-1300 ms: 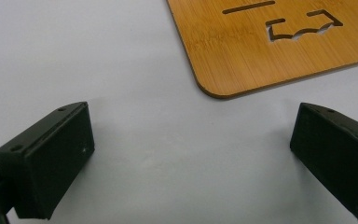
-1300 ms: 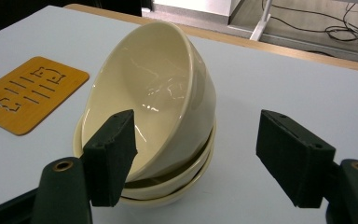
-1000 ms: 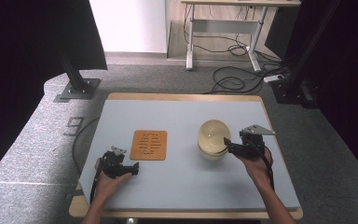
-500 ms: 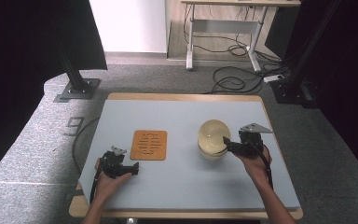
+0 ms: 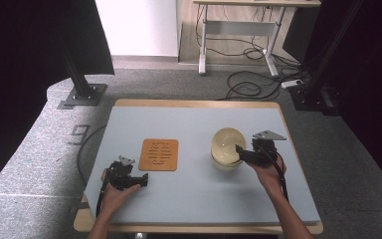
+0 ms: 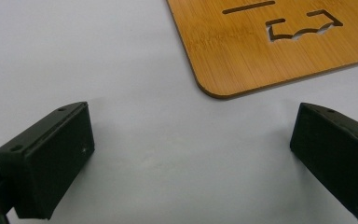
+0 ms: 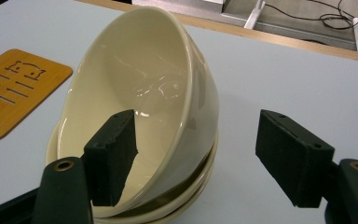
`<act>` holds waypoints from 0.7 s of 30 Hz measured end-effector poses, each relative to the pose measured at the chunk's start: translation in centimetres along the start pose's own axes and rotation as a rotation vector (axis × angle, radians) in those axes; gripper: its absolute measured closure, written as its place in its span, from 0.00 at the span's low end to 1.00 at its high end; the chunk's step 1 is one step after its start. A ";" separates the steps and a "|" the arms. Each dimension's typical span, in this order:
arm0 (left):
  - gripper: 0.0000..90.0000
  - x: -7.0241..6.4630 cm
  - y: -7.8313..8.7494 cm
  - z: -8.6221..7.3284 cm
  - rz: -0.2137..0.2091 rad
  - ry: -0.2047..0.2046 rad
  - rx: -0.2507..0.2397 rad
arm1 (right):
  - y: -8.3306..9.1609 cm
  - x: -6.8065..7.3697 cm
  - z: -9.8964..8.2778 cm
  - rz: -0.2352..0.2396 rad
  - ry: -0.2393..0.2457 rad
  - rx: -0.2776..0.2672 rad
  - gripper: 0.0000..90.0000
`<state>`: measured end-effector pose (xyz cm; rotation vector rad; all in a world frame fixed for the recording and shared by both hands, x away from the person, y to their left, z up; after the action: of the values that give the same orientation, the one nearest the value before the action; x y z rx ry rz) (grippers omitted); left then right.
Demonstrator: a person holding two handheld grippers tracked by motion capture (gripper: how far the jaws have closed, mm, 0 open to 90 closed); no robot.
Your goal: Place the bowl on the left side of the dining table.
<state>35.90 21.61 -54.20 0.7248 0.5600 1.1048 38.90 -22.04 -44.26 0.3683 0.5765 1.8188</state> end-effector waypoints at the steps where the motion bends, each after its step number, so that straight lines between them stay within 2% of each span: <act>1: 0.00 0.0 0.0 0.0 0.000 0.000 0.000 | 0.0 0.0 0.0 0.000 0.001 0.001 0.32; 21: 0.00 0.0 0.0 0.0 -0.001 -0.001 0.001 | -1.2 0.0 0.1 -0.014 -0.004 0.022 0.32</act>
<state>35.90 21.62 -54.20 0.7259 0.5602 1.1038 39.90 -21.76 -44.84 0.3816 0.5950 1.7994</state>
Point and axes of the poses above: each handheld gripper's, and its own axes: y roughly backward along the jaws, z roughly out of its top, x roughly to its left, the point moved 2 cm from there along -y, roughly forward along the jaws, and after that the axes turned 5 degrees about -z, right-handed, at the moved point
